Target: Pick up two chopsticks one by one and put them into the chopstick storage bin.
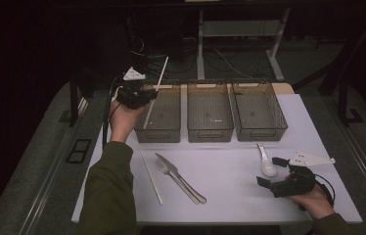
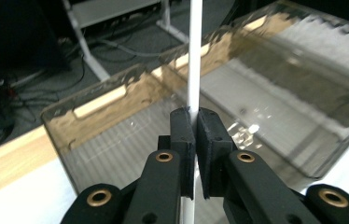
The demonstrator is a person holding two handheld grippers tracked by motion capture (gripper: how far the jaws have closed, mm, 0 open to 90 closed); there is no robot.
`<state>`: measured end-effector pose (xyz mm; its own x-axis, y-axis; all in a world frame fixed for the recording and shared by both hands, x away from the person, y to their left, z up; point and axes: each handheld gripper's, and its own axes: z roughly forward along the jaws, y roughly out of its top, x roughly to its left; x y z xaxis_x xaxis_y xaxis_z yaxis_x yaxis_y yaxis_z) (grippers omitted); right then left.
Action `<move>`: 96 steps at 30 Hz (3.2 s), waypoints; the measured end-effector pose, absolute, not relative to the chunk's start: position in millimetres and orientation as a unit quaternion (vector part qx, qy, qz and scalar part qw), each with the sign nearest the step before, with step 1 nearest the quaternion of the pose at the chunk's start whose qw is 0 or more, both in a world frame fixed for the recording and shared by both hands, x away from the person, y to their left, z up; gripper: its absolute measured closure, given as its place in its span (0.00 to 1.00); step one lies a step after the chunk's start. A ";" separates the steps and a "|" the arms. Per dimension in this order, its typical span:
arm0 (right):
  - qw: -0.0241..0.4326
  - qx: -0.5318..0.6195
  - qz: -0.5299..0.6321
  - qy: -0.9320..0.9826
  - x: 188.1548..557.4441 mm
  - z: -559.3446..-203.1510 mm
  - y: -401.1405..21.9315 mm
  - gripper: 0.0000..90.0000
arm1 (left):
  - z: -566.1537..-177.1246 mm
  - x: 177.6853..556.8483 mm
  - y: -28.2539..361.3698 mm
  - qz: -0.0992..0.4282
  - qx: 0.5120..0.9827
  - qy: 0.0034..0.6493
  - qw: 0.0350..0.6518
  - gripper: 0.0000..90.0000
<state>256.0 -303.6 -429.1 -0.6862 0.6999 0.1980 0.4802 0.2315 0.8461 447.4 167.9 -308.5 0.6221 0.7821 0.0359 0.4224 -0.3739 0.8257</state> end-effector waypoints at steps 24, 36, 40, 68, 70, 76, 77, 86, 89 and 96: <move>0.110 0.378 0.492 0.776 255.9 -428.8 -303.5 0.01 | -370.8 471.3 175.0 0.175 0.806 0.435 0.360 0.94; 0.108 0.373 0.493 0.779 254.3 -427.9 -302.6 0.01 | -386.2 479.1 164.2 0.178 0.808 0.446 0.341 0.92; 0.107 0.373 0.493 0.778 253.7 -427.5 -302.4 0.01 | -384.3 477.8 164.4 0.183 0.804 0.449 0.344 0.85; 0.114 0.376 0.486 0.781 253.2 -428.1 -300.9 0.01 | -362.3 342.9 178.9 0.203 0.787 0.442 0.380 0.40; 0.115 0.375 0.486 0.781 253.3 -428.2 -301.0 0.01 | -369.3 338.1 182.2 0.203 0.787 0.447 0.373 0.40; 0.114 0.374 0.484 0.783 253.1 -428.6 -300.5 0.01 | -394.6 336.4 197.2 0.223 0.775 0.480 0.346 0.51; 0.116 0.373 0.484 0.783 253.5 -428.7 -300.6 0.01 | -399.0 338.5 199.8 0.221 0.775 0.485 0.340 0.52; 0.118 0.375 0.483 0.782 254.2 -428.9 -300.2 0.01 | -423.8 355.3 208.2 0.191 0.768 0.519 0.323 0.65; 0.117 0.376 0.483 0.783 254.4 -428.9 -300.4 0.01 | -428.1 359.0 206.1 0.187 0.767 0.524 0.318 0.68; 0.116 0.375 0.485 0.781 254.1 -428.7 -300.6 0.01 | -436.2 365.0 200.9 0.190 0.768 0.532 0.301 0.74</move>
